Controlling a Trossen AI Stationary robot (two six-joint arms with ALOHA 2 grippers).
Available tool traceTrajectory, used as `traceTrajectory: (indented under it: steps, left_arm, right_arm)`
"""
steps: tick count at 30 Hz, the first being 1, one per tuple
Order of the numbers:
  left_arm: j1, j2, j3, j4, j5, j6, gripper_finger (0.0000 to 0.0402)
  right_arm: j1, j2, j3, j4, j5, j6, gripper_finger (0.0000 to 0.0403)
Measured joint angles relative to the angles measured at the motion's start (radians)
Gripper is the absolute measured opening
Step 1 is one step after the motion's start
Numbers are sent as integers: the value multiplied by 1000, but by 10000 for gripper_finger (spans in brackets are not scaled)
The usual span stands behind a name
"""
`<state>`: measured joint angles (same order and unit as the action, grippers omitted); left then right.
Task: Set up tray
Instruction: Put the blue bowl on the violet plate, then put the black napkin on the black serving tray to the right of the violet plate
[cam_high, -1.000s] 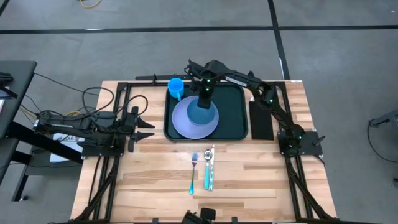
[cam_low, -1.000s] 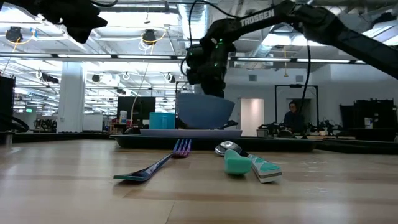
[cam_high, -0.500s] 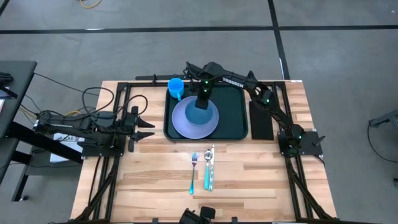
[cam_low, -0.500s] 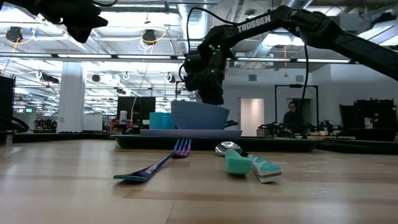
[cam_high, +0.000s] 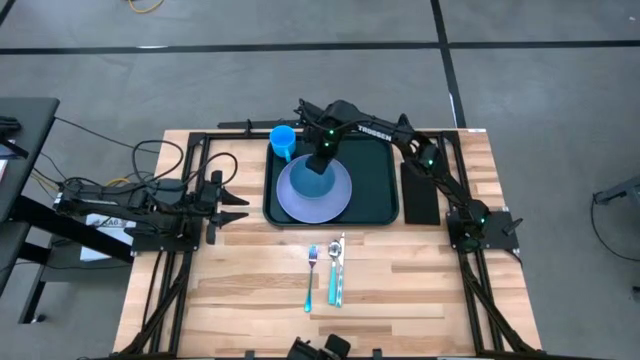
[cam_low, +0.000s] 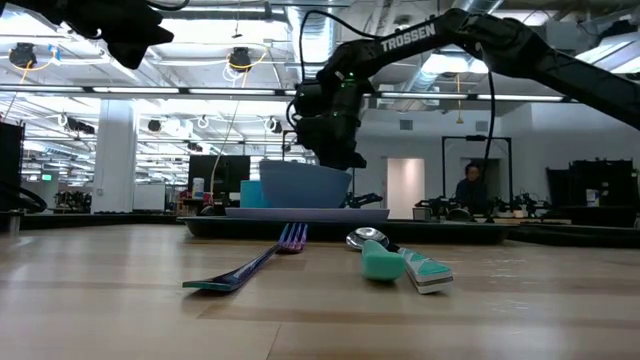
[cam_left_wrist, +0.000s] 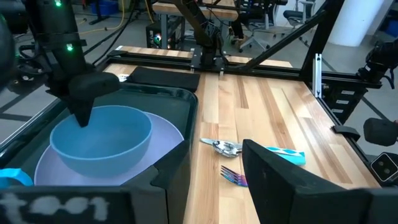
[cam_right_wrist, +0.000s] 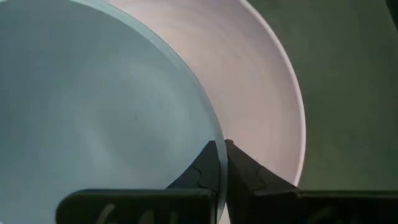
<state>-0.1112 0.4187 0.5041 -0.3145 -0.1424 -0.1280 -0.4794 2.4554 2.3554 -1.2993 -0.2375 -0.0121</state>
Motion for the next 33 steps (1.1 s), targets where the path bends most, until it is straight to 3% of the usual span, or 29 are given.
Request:
traceTrajectory:
  steps: [16,33]
  left_arm:
    - [0,0,0,-2,6,-7,133]
    - [0,0,0,-3,6,-7,133]
  right_arm:
    - [15,6,-6,-29,28,21,14]
    - [15,6,-4,6,29,4,102]
